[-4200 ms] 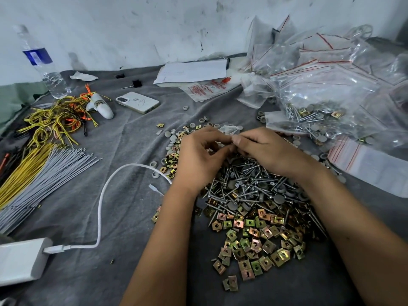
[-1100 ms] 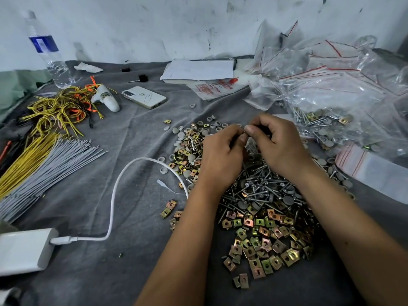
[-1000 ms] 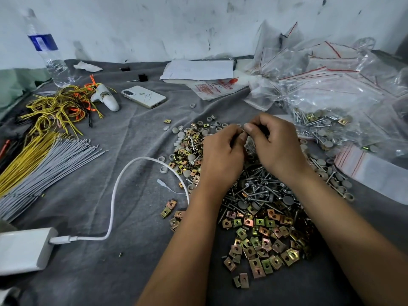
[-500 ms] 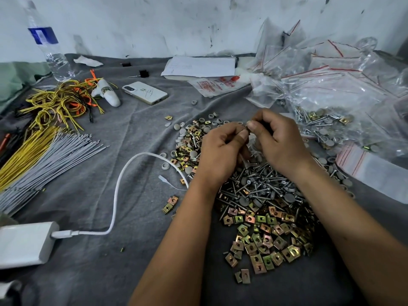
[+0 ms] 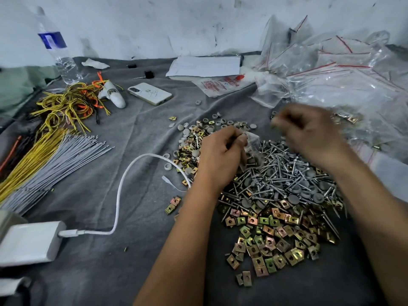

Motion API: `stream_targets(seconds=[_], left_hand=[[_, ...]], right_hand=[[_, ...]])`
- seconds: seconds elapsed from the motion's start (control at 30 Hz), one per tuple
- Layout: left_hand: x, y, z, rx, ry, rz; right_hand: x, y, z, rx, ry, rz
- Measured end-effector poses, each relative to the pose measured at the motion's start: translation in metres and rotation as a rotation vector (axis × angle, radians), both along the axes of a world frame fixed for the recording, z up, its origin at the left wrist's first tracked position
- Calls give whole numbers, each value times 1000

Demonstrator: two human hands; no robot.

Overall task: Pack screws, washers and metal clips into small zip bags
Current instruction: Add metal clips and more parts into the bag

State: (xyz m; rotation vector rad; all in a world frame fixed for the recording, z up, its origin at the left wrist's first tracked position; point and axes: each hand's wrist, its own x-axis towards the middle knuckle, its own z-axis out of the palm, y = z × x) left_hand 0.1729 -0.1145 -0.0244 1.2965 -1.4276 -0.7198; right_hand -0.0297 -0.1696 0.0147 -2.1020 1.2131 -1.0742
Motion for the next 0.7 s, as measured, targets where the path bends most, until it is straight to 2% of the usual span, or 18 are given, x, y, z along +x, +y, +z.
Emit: stream_targets(seconds=[0.07, 0.2, 0.27, 0.37, 0.47, 0.7], left_hand=[[0, -1, 1, -20, 73, 31], [2, 0, 2, -74, 125, 62], [0, 0, 2, -90, 103, 43], [-1, 1, 1, -116, 35, 0], [-2, 1, 1, -118, -36, -19], [-3, 0, 1, -120, -38, -19]], right_hand=[[17, 10, -6, -14, 73, 125], [24, 12, -5, -34, 43, 206], [25, 12, -9, -30, -7, 181], [25, 9, -14, 26, -199, 185], [31, 9, -17, -24, -173, 194], [28, 6, -18, 22, -233, 262]])
